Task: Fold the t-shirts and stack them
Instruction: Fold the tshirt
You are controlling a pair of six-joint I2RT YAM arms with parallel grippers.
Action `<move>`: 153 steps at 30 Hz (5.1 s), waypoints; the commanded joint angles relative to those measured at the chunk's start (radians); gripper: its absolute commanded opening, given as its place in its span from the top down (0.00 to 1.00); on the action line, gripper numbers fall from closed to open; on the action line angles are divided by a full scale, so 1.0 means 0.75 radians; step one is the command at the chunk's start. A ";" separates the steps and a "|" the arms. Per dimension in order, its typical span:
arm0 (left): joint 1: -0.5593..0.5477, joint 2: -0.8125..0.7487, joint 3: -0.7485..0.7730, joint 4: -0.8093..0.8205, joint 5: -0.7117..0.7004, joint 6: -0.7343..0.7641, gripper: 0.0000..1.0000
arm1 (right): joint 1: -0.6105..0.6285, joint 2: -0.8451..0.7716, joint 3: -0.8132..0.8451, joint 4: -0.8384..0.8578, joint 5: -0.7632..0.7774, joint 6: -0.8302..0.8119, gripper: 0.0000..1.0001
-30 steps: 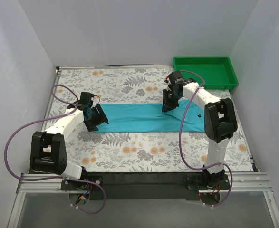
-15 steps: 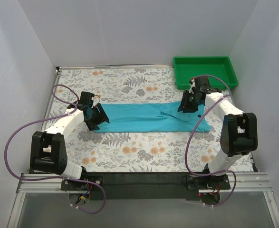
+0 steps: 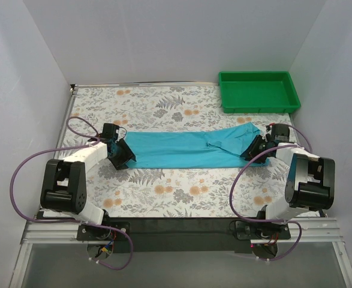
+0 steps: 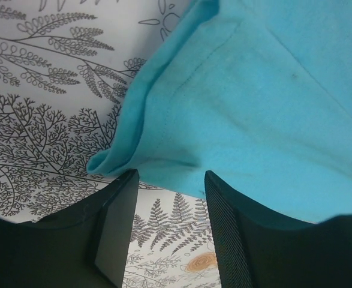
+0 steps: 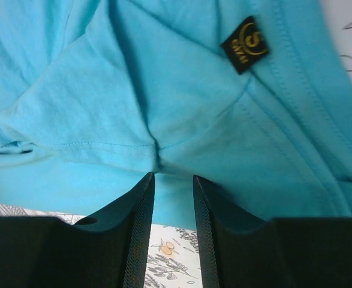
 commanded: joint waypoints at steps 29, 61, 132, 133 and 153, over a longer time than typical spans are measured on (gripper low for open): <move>-0.523 0.343 0.759 0.172 0.165 -0.203 0.37 | -0.035 0.011 0.119 0.228 -0.167 0.067 0.63; -0.327 0.043 0.122 0.177 -0.023 -0.167 0.44 | 0.345 -0.057 0.086 0.226 -0.143 0.149 0.60; -0.572 0.456 0.652 0.136 0.100 -0.224 0.97 | 0.521 0.201 0.110 0.240 -0.227 0.112 0.77; -0.574 0.456 0.652 0.134 0.100 -0.222 0.97 | 0.519 0.203 0.116 0.238 -0.225 0.110 0.78; -0.572 0.462 0.809 -0.085 -0.049 0.058 1.00 | 0.485 0.162 0.458 -0.197 -0.153 -0.047 0.99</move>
